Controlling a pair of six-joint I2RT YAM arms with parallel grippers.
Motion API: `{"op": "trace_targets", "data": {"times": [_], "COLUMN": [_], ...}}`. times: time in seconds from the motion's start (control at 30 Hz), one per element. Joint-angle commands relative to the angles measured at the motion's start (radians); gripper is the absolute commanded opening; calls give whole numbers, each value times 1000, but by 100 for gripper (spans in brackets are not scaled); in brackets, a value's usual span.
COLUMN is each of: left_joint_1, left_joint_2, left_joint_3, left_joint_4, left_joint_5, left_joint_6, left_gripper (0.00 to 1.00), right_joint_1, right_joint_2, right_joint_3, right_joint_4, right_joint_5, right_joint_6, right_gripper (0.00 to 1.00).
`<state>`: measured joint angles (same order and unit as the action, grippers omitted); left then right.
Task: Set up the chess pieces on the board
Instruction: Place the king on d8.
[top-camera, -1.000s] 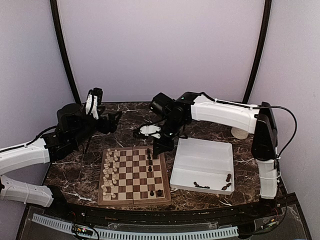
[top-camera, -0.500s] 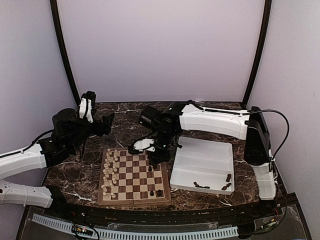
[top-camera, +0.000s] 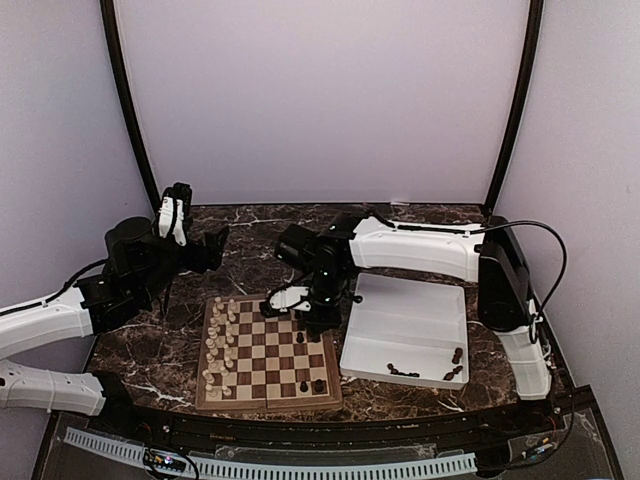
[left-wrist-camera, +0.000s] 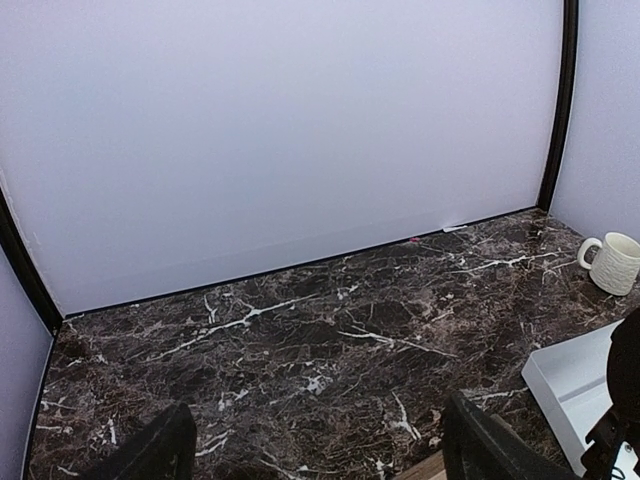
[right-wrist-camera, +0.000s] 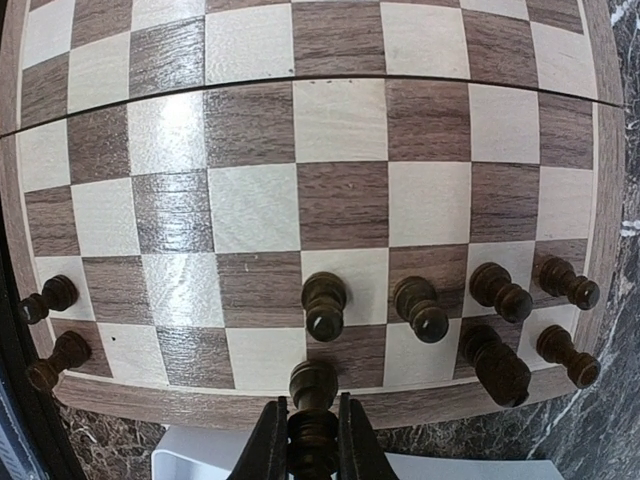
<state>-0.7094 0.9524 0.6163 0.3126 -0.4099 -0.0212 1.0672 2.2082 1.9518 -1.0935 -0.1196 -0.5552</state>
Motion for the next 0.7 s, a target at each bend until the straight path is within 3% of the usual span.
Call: {"op": "trace_targets", "data": {"times": [0.0, 0.37, 0.67], "left_joint_1": [4, 4, 4], "left_joint_2": [-4, 2, 5], "left_joint_3": [2, 4, 5], "left_joint_4": [-1, -6, -9], "left_joint_5": [-11, -4, 1], "left_joint_6": [12, 12, 9], "left_gripper": [88, 87, 87], "right_joint_1": [7, 6, 7], "right_joint_2": [16, 28, 27], "right_joint_3": [30, 34, 30], "right_joint_4": [2, 7, 9], "right_joint_5": [18, 32, 34], "right_joint_6": [12, 17, 21], "right_gripper": [2, 4, 13]}}
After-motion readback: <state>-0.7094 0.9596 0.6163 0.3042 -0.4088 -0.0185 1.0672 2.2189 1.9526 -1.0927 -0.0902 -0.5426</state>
